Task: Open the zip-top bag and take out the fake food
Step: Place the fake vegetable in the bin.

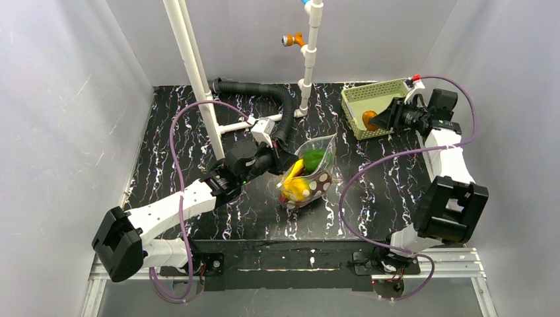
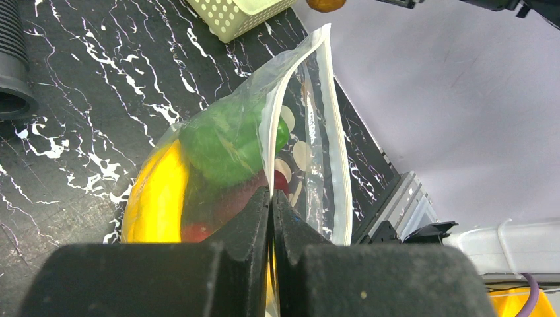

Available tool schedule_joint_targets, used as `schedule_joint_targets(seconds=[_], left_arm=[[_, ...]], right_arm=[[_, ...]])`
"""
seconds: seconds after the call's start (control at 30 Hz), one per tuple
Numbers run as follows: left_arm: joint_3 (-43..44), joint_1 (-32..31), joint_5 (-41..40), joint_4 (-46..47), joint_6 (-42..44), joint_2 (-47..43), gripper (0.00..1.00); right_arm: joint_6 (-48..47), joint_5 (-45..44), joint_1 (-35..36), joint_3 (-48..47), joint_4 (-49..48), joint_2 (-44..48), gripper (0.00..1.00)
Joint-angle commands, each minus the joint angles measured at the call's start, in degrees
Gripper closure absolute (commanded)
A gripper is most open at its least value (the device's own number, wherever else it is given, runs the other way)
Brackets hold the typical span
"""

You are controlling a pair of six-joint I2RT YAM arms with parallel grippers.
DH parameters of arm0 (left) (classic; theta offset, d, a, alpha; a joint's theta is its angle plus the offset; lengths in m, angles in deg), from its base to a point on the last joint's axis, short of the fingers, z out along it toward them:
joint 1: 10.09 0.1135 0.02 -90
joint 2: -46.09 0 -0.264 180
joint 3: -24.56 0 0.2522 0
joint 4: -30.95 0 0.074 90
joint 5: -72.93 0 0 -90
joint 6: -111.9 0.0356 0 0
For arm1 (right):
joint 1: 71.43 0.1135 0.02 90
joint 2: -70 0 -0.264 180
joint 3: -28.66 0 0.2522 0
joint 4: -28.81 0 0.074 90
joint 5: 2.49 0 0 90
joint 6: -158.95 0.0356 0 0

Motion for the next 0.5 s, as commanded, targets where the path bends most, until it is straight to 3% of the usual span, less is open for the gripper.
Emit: schedule_joint_targets(seconds=[0.0, 0.47], left_arm=[[-0.31, -0.14, -0.83, 0.72, 0.85, -1.85, 1.0], [0.17, -0.14, -0.42, 0.33, 0.84, -1.6, 1.0]], right_arm=[[5.31, -11.53, 0.09, -5.51, -1.76, -3.67, 0.94], [12.01, -28.4, 4.41, -14.12, -0.7, -14.46, 0.93]])
